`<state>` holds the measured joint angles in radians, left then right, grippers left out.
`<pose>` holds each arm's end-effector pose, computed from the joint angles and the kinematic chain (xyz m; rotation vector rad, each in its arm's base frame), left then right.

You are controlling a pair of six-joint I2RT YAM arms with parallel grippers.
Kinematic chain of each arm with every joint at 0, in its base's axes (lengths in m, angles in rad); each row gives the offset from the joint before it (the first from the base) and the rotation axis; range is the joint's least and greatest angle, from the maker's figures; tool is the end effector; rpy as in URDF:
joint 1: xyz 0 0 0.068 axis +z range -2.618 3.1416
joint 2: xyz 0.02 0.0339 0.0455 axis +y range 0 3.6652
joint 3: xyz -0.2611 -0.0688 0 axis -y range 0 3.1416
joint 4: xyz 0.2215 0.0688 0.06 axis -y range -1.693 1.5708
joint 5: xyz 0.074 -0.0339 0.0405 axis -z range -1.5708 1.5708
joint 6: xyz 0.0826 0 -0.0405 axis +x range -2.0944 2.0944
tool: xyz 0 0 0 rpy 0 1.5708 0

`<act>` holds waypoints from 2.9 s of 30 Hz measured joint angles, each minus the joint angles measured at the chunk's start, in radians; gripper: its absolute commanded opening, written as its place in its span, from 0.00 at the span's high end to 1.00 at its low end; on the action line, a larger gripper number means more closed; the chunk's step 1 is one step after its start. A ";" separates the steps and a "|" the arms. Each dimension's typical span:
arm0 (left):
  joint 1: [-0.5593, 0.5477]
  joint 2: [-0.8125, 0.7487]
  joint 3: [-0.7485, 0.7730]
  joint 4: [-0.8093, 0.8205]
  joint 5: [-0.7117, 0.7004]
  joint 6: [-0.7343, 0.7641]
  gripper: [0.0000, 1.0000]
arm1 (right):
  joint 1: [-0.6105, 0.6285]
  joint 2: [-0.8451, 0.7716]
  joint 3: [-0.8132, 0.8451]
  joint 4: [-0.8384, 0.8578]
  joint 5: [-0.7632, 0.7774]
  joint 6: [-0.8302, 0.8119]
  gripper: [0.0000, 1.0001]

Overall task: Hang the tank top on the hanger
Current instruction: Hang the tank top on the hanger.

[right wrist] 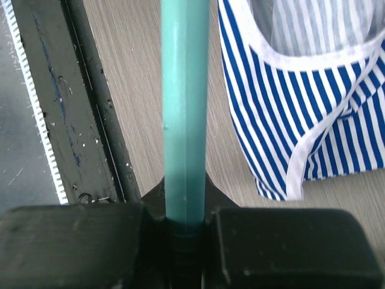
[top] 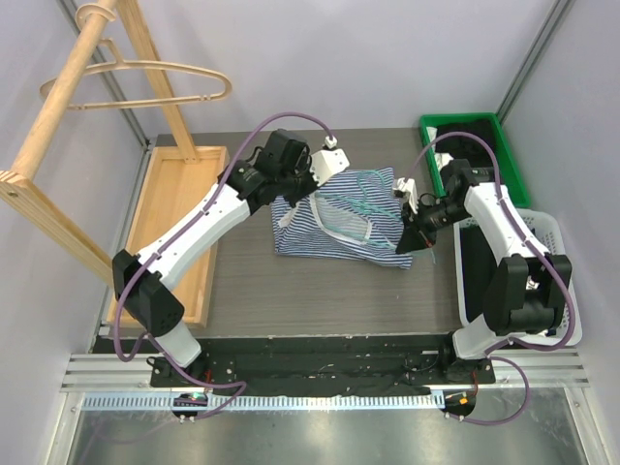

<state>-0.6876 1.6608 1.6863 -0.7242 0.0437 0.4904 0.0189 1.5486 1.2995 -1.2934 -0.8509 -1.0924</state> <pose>0.2938 -0.2460 0.3385 1.2821 1.8773 -0.1537 0.2461 0.0668 0.2497 -1.3410 2.1291 0.9616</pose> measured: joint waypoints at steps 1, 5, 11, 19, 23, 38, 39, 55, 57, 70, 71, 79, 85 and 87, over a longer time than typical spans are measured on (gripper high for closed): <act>0.000 -0.001 0.006 -0.008 0.007 0.000 1.00 | 0.014 0.000 0.000 0.019 0.000 0.014 0.99; -0.003 -0.002 0.035 -0.035 0.026 -0.002 1.00 | 0.043 0.001 0.000 0.081 -0.001 0.054 0.99; -0.011 -0.011 0.080 -0.067 0.032 -0.004 1.00 | 0.067 0.049 0.033 0.129 -0.004 0.083 0.99; -0.027 -0.030 0.145 -0.107 0.032 -0.004 1.00 | 0.137 0.077 0.093 0.156 -0.022 0.117 0.99; -0.053 -0.033 0.176 -0.132 0.027 -0.004 1.00 | 0.151 0.079 0.134 0.165 -0.046 0.136 0.99; -0.077 -0.033 0.344 -0.187 -0.023 0.019 1.00 | 0.204 0.061 0.190 0.247 -0.098 0.252 0.99; -0.077 -0.034 0.351 -0.187 -0.024 0.020 0.99 | 0.210 0.054 0.193 0.255 -0.097 0.262 0.99; -0.097 -0.042 0.356 -0.197 -0.082 0.051 0.12 | 0.231 -0.054 0.255 0.409 -0.079 0.443 0.99; -0.098 -0.049 0.358 -0.196 -0.102 0.058 0.03 | 0.231 -0.067 0.261 0.409 -0.070 0.445 0.99; -0.098 -0.139 0.584 -0.220 -0.158 0.130 0.00 | 0.231 -0.058 0.582 0.196 0.027 0.374 0.99; -0.098 -0.149 0.595 -0.225 -0.154 0.140 0.01 | 0.231 -0.048 0.623 0.166 0.039 0.357 0.99; -0.098 -0.171 0.623 -0.277 -0.092 0.173 0.00 | 0.244 0.069 0.896 -0.019 0.135 0.201 0.99; -0.098 -0.146 0.621 -0.298 -0.056 0.177 0.00 | 0.308 0.073 0.844 -0.061 0.213 0.134 0.99; -0.098 -0.137 0.617 -0.298 -0.046 0.177 0.00 | 0.338 0.073 0.814 -0.071 0.230 0.120 0.99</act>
<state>-0.7853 1.5238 2.3032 -1.0225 -0.0021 0.6678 0.3565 1.6218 2.1139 -1.3643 -0.6205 -0.9722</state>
